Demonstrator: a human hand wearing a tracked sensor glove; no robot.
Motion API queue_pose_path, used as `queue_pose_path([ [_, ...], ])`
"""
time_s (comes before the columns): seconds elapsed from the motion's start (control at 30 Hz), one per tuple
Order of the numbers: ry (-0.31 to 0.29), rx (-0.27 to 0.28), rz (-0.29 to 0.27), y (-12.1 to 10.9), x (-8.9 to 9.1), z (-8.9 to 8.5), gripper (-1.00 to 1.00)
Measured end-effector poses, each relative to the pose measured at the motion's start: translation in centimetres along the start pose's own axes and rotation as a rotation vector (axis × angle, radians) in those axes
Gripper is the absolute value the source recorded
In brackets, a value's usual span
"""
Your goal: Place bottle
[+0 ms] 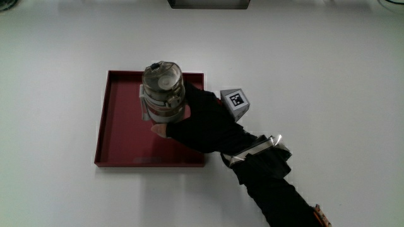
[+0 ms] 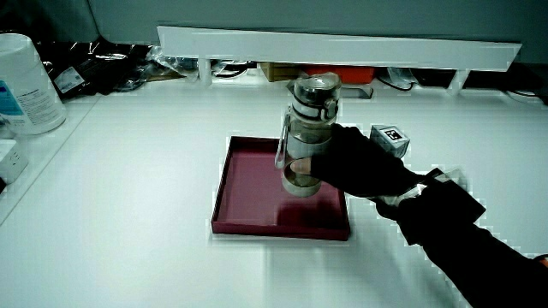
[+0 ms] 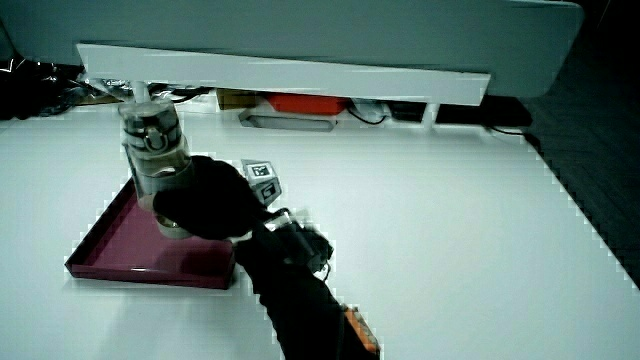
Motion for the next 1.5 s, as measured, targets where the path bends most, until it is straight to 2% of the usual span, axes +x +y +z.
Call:
queue_pose_path([
  [0.2, 0.020, -0.001, -0.055, 0.1, 1.8, -0.7, 0.00],
  [0.33, 0.005, -0.001, -0.075, 0.0, 2.8, -1.0, 0.00],
  [0.37, 0.032, -0.004, -0.078, 0.0, 3.0, -1.0, 0.00],
  [0.67, 0.008, -0.003, -0.080, -0.3, 2.8, -1.2, 0.00],
  [0.87, -0.008, -0.004, -0.085, -0.3, 2.9, -1.2, -0.27],
  [0.97, 0.007, -0.025, -0.086, -0.2, 3.2, -1.2, -0.41],
  [1.0, 0.010, -0.036, -0.103, -0.2, 3.1, -1.1, -0.45],
  [1.03, 0.010, -0.043, -0.103, -0.2, 2.9, -1.0, -0.50],
  [1.07, 0.046, -0.047, -0.099, -0.3, 2.8, -0.9, -0.55],
  [1.1, 0.053, -0.050, -0.095, -0.4, 2.5, -0.7, -0.59],
  [1.23, 0.014, -0.096, -0.072, -1.0, 0.6, 0.3, -0.77],
  [1.27, 0.012, -0.113, -0.086, -1.3, -0.2, 0.5, -0.82],
  [1.33, -0.030, -0.131, -0.063, -1.5, -0.6, 1.2, -0.91],
  [1.4, -0.030, -0.162, -0.072, -2.0, -2.2, 1.6, -1.00],
  [1.5, -0.086, -0.181, -0.066, -3.1, -3.8, 2.4, -1.00],
])
